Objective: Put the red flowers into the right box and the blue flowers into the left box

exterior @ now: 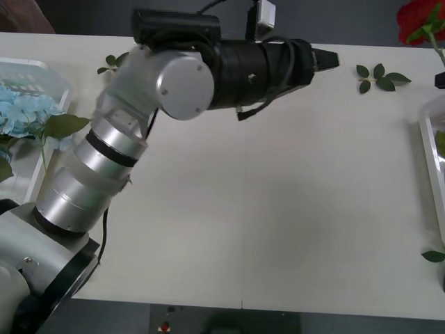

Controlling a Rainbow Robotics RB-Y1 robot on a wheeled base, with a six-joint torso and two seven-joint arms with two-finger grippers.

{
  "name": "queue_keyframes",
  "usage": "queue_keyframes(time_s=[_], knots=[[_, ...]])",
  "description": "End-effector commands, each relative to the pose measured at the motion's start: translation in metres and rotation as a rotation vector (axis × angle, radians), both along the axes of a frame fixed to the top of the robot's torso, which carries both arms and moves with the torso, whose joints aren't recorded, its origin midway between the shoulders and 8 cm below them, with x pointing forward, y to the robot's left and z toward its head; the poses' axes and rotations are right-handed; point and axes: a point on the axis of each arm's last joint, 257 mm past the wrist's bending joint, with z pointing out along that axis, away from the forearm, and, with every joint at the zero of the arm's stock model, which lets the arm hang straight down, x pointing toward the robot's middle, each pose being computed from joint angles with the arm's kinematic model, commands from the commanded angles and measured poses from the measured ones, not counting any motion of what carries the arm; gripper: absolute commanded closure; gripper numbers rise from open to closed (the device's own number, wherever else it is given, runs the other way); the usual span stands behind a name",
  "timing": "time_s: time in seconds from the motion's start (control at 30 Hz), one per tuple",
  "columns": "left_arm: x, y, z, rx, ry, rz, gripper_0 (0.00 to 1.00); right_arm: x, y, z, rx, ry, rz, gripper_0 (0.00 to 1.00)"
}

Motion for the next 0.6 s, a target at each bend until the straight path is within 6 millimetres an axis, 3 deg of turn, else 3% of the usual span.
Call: queue_keyframes(time_s=[0.03, 0.13, 0.43, 0.6], knots=[[-0.019, 0.015, 0.045, 0.066, -0.112, -0.026, 0.0, -0.011, -0.063, 0.002, -0.125, 0.021, -0.143, 1.0], [-0.028, 0.027, 0.037, 0.15, -0.13, -0.046, 0.0, -0.019, -0.093, -0.006, -0.179, 0.043, -0.209, 1.0], [-0.045, 0.089, 0.005, 0.431, -0.372, -0.222, 0.0, -0.043, -0.176, -0.036, -0.346, 0.067, -0.389, 1.0], [-0.046, 0.116, -0.009, 0.484, -0.498, -0.298, 0.0, -0.055, -0.204, -0.053, -0.444, 0.039, -0.437, 1.0]])
